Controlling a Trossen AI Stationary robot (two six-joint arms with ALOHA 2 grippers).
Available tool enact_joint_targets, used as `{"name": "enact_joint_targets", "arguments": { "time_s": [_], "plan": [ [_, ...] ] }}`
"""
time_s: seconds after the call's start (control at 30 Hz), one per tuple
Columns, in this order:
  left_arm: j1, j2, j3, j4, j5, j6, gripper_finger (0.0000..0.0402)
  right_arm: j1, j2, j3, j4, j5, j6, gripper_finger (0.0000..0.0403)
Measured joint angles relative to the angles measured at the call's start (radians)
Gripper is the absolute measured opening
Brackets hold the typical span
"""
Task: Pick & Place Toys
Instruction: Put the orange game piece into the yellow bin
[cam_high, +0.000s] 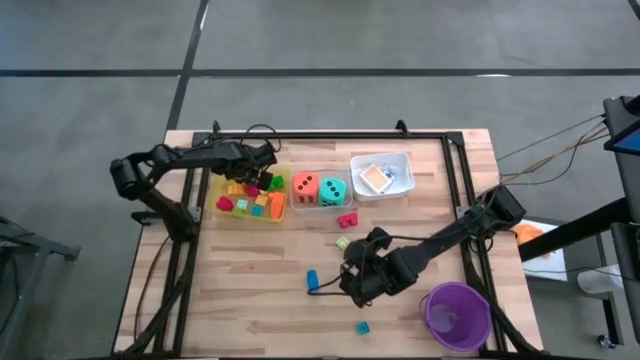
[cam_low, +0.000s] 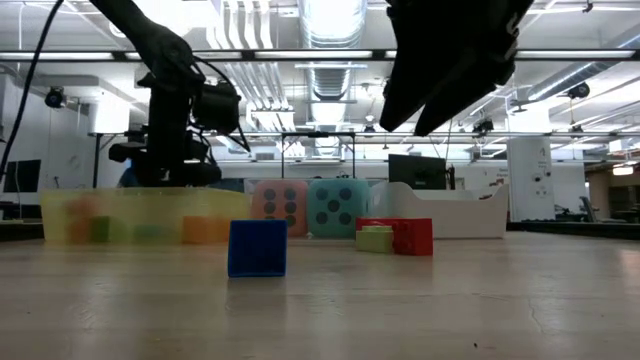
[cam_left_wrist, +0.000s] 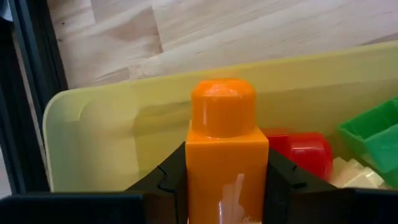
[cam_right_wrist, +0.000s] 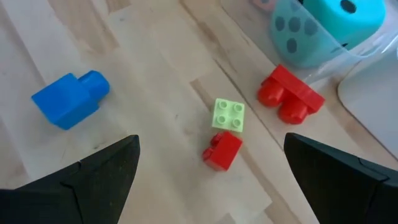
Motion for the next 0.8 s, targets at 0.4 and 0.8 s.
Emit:
{"name": "enact_joint_targets", "arguments": {
  "time_s": [0.4, 0.8],
  "plan": [
    [0.0, 0.003, -0.005, -0.065, 0.001, 0.0, 0.0156, 0.0, 0.0, -0.001, -0.001, -0.005, -0.008, 0.0395],
    [0.0, 0.003, -0.006, -0.09, 0.018, 0.0, 0.016, -0.001, 0.0, -0.001, -0.001, -0.005, -0.015, 0.0395]
  ]
}}
